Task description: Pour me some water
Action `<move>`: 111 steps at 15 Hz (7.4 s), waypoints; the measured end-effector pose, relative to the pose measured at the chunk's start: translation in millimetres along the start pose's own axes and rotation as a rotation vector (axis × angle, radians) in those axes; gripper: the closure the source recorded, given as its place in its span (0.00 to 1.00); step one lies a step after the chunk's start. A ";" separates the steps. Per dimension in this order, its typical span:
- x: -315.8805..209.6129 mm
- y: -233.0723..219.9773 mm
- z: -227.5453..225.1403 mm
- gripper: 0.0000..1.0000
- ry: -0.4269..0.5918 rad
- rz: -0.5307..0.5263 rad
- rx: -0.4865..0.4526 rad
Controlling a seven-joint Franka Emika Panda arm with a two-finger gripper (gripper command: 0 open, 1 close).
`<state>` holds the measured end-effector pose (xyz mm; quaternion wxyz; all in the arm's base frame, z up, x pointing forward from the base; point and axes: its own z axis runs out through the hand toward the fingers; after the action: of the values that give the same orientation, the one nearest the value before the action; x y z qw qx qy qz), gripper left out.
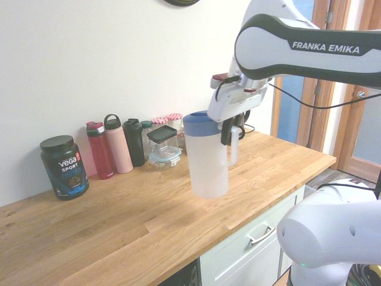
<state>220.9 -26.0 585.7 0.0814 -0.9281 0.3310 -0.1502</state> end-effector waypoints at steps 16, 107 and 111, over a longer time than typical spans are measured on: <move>79.3 133.6 -7.8 1.00 -0.026 -0.176 -0.038; -40.6 -30.2 -1.0 1.00 0.212 -0.148 0.148; -59.1 -84.4 26.6 1.00 0.216 -0.189 0.163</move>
<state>236.0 77.9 568.5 0.1060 -0.9238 0.2358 -0.2826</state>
